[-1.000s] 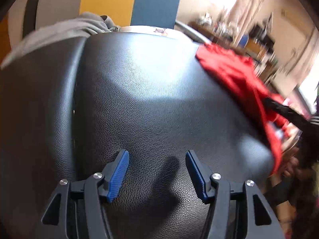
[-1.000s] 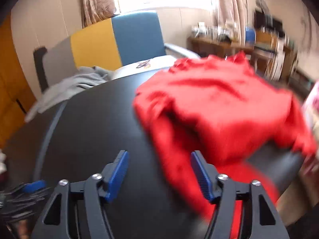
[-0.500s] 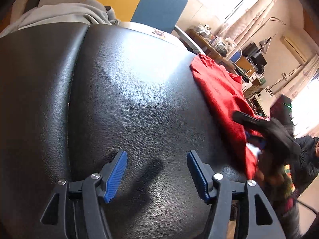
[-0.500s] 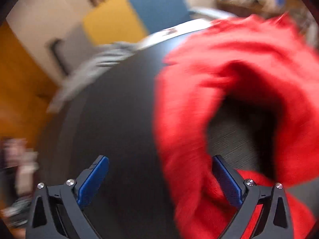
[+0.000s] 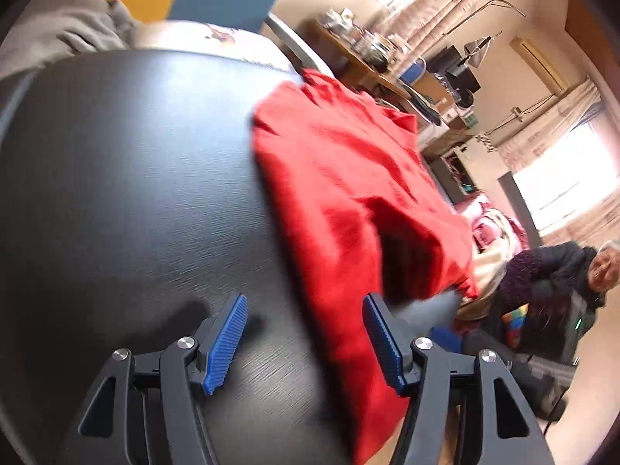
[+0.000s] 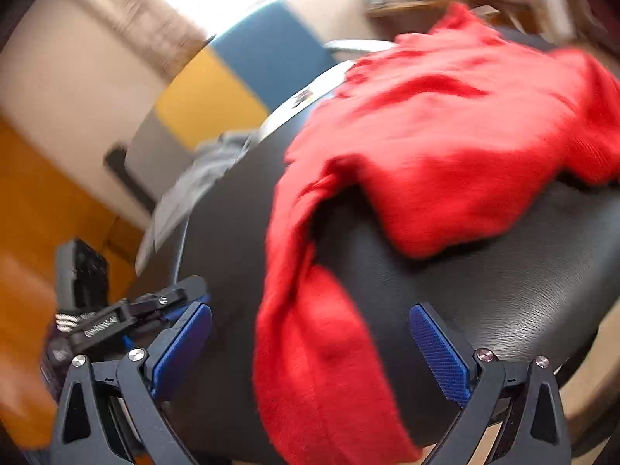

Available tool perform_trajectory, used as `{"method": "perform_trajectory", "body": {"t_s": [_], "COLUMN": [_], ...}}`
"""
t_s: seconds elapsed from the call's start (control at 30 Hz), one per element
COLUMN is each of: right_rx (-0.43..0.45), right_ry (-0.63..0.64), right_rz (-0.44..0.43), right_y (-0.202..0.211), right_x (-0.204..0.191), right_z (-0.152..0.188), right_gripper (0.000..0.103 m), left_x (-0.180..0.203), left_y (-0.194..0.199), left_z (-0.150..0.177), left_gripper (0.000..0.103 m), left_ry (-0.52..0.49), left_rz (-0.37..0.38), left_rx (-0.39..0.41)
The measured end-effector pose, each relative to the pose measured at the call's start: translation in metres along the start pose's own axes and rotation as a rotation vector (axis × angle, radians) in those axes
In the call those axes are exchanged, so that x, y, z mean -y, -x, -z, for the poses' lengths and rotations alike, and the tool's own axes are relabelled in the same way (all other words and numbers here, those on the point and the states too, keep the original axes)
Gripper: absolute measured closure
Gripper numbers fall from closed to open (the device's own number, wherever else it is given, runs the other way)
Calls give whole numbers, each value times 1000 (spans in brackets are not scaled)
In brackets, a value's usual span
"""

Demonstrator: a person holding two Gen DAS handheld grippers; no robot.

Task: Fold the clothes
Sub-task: 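Move both open tools toward the crumpled red sweater, then grasp the red sweater edge with the left tool and lift it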

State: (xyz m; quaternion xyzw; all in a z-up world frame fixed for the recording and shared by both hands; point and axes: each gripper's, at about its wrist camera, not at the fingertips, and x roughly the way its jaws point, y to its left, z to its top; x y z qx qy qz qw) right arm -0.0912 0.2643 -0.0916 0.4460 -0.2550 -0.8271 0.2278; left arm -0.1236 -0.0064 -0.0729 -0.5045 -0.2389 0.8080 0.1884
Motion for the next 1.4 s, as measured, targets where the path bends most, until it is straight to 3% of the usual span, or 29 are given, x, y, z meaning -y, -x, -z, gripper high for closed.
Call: {"method": "perform_trajectory", "body": {"t_s": [0.13, 0.2, 0.27, 0.33, 0.37, 0.4, 0.5, 0.77, 0.83, 1.0, 1.13, 1.33, 1.4], "right_rx": [14, 16, 44, 61, 68, 72, 85, 101, 75, -94, -232, -429, -398], "right_ry": [-106, -138, -131, -121, -115, -106, -80, -64, -72, -79, 36, 232, 265], "right_rz": [-32, -55, -74, -87, -89, -83, -67, -17, -26, -185, -257, -350, -330], "right_y": [3, 3, 3, 2, 1, 0, -4, 0, -2, -23, -29, -32, -21], "right_x": [33, 43, 43, 42, 41, 39, 31, 18, 12, -16, -61, -130, -137], "right_z": [2, 7, 7, 6, 6, 6, 6, 8, 8, 20, 40, 72, 64], "right_gripper": [0, 0, 0, 0, 0, 0, 0, 0, 0, 0, 0, 0, 0], "left_x": [18, 27, 43, 45, 40, 34, -1, -85, -108, -175, -208, -265, -276], "left_y": [-45, -66, -73, -75, -71, -66, -50, 53, 78, 151, 185, 232, 247], "left_z": [-13, -13, -10, -8, -6, -6, -8, -2, 3, 33, 61, 80, 76], "left_gripper": [40, 39, 36, 43, 67, 84, 89, 90, 90, 90, 90, 89, 87], "left_ry": [42, 15, -103, -139, -131, -121, 41, 246, 289, 322, 326, 439, 439], "left_rz": [22, -47, -114, -151, -188, -212, -118, -152, -164, -289, -408, -455, -471], "left_rx": [-90, -119, -77, -59, -36, -19, 14, 246, 282, 328, 325, 341, 345]}}
